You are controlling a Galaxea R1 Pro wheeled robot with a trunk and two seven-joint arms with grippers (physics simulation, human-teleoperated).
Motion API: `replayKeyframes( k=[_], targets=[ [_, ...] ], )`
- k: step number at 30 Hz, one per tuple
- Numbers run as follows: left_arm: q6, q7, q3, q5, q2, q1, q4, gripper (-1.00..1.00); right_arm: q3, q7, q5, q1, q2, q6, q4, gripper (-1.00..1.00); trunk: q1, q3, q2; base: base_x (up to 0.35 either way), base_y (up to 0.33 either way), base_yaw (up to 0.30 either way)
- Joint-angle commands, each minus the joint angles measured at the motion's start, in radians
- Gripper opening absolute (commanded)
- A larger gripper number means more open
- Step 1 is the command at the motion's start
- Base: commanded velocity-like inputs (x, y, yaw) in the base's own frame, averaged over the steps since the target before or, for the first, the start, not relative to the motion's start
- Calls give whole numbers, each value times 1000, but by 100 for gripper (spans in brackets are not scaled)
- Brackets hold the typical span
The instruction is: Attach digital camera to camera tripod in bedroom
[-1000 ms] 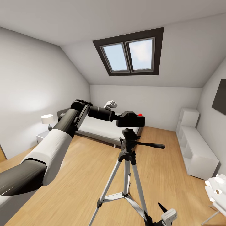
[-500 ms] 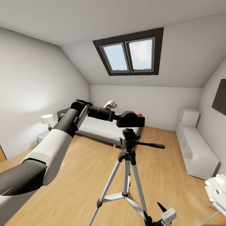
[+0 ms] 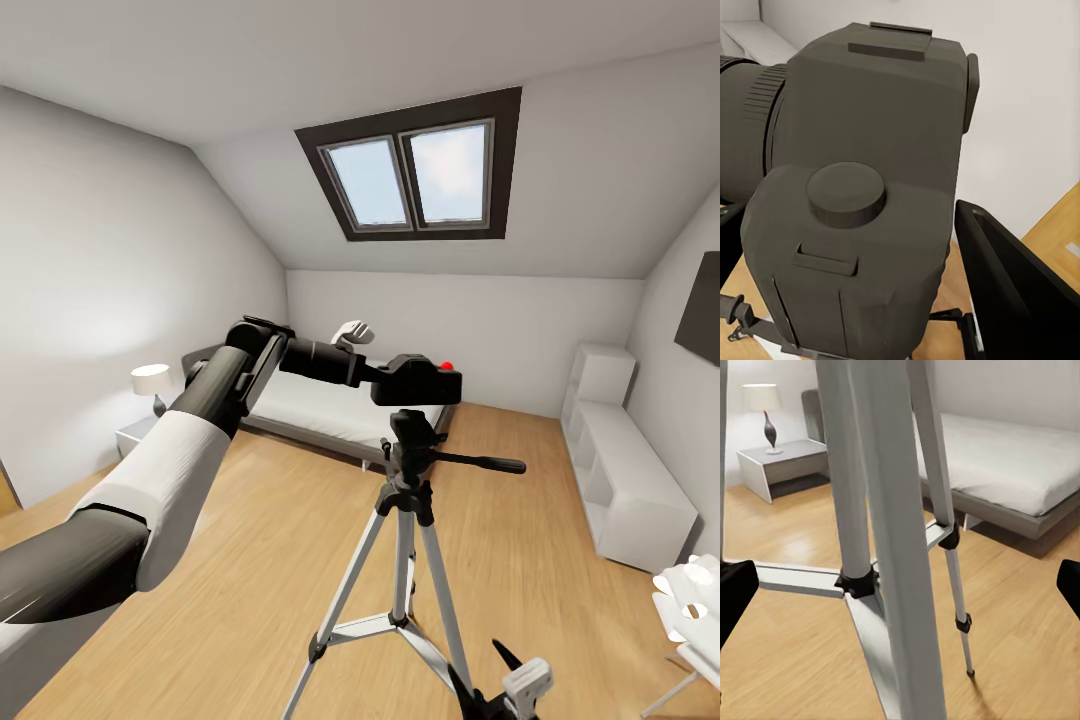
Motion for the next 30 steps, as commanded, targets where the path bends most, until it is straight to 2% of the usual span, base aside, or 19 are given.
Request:
replayKeyframes(
  k=[1, 8, 14, 20, 25, 30],
  targets=[
    [8, -5, 1, -1, -1, 0, 0, -100, 6, 4, -10, -5, -1, -1, 0, 100, 0, 0, -1, 0, 0, 0],
    [8, -5, 1, -1, -2, 0, 0, -100, 6, 3, -9, -45, 7, 57, -2, 100, 0, 0, -1, 0, 0, 0],
    [8, -5, 1, -1, -1, 0, 0, -100, 7, 3, -8, -85, 31, 106, -2, 100, 0, 0, -1, 0, 0, 0],
    [8, -5, 1, -1, -1, 0, 0, -100, 7, 1, -8, -101, 37, 123, -2, 100, 0, 0, -1, 0, 0, 0],
    [8, -5, 1, -1, -1, 0, -1, -100, 8, -1, -8, -120, 42, 206, -1, 100, 0, 0, -1, 0, 0, 0],
    [8, -5, 1, -1, -1, 0, -2, -100, 7, -1, -8, -141, 44, 235, -1, 100, 0, 0, -1, 0, 0, 0]
  ],
)
